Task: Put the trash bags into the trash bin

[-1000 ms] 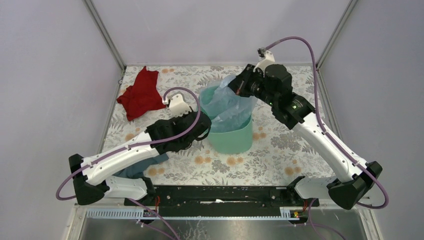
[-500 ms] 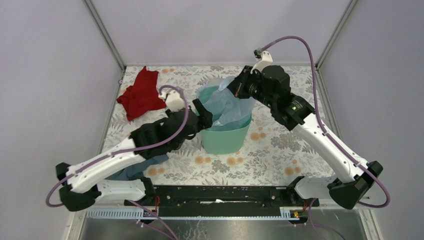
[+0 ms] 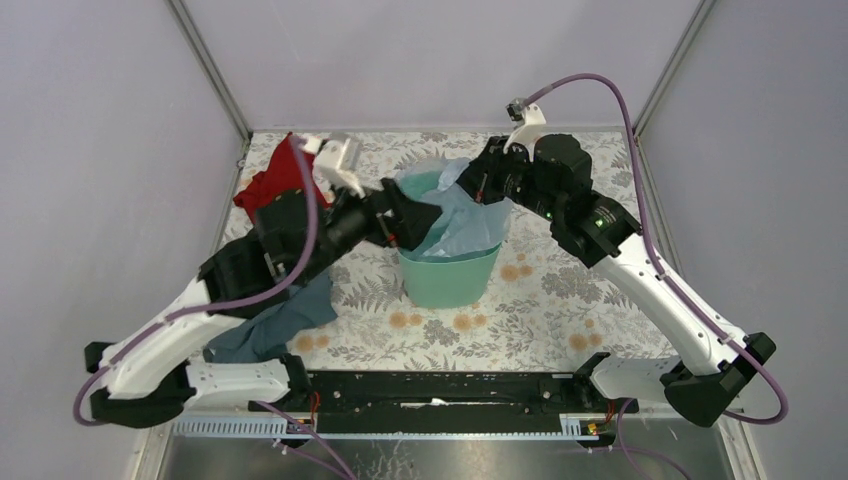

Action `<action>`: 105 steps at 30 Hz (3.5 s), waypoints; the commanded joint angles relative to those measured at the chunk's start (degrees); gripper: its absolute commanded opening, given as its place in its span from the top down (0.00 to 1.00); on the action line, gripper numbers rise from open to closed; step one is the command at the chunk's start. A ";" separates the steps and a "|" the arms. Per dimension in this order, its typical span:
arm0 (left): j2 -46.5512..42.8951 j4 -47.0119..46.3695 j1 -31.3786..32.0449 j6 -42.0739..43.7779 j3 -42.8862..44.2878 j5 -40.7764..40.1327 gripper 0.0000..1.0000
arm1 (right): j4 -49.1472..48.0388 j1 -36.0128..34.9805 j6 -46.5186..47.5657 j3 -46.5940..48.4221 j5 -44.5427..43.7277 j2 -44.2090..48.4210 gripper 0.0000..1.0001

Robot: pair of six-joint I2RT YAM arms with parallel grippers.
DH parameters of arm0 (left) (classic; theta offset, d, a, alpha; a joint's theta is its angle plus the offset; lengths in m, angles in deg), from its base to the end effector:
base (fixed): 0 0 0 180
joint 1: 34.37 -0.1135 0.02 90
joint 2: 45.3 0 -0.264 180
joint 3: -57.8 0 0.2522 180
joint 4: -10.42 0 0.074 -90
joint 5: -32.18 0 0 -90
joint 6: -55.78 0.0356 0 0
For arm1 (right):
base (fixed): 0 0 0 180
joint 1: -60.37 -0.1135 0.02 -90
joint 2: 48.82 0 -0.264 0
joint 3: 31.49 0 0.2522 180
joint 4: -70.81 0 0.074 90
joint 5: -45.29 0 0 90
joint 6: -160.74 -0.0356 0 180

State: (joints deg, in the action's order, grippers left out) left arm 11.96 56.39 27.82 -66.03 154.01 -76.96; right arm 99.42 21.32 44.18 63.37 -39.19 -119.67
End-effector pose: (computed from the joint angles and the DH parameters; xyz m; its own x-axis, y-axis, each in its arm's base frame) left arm 0.0944 -0.1539 0.4809 -0.4089 -0.2922 -0.8646 0.5510 0.6761 -0.4891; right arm 0.2097 0.1746 0.4567 -0.3694 0.2734 -0.8881 -0.5997 0.6600 0.4526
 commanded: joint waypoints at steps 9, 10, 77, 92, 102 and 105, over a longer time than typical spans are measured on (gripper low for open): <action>17.86 -0.79 -1.04 8.86 11.45 -3.17 0.51 | 5.35 -0.15 5.21 3.49 2.63 0.08 0.83; 17.24 -0.81 -1.22 8.57 10.47 -3.90 0.61 | 6.21 -0.15 5.92 3.29 2.14 0.52 0.77; -9.87 0.93 -2.16 9.82 -21.63 -33.43 0.63 | 1.30 -12.76 3.04 0.26 -26.42 9.56 1.00; -19.65 17.98 -2.15 -25.38 -6.10 -2.24 0.01 | -3.22 -12.81 0.86 -3.73 -22.13 11.30 1.00; -9.62 7.65 -2.12 -49.74 -4.89 10.84 0.01 | -6.85 -12.80 3.16 -7.45 -21.32 14.25 1.00; -8.79 4.06 -2.25 -60.75 -10.02 13.01 0.06 | -7.26 -12.81 3.79 -7.91 -21.09 15.24 1.00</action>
State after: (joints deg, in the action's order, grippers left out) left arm 1.93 66.77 25.68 -109.02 147.59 -69.77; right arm 96.19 8.40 46.27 55.63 -61.13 -106.64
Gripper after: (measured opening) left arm 0.982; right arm 0.017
